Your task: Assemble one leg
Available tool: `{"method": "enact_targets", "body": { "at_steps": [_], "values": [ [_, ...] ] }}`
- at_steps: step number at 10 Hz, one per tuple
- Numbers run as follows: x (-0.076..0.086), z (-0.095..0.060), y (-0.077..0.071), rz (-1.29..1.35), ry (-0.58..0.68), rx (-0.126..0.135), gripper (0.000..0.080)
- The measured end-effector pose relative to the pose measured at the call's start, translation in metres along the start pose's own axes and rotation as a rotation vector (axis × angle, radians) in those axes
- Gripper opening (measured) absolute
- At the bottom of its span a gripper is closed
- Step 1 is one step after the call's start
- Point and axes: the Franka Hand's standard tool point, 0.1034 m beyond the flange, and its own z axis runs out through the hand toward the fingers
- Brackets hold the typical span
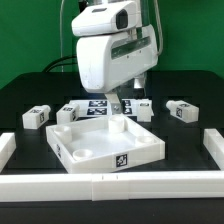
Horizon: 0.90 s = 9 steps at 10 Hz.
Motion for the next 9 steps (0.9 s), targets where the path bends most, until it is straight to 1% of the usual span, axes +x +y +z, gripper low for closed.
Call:
{"method": "enact_targets", "body": {
  "at_steps": [1, 2, 3, 4, 8, 9],
  "values": [
    [-0.014, 0.002, -0.005, -0.116, -0.01, 0.007, 0.065],
    [-0.021, 0.007, -0.01, -0.223, -0.027, 0.003, 0.065],
    [-0.021, 0.011, -0.016, -0.294, -0.054, 0.007, 0.065],
    [-0.021, 0.014, -0.018, -0.384, -0.079, 0.008, 0.065],
    [-0.023, 0.015, -0.018, -0.384, -0.08, 0.011, 0.065],
    [-0.029, 0.018, -0.016, -0.45, -0.081, 0.026, 0.065]
  ]
}}
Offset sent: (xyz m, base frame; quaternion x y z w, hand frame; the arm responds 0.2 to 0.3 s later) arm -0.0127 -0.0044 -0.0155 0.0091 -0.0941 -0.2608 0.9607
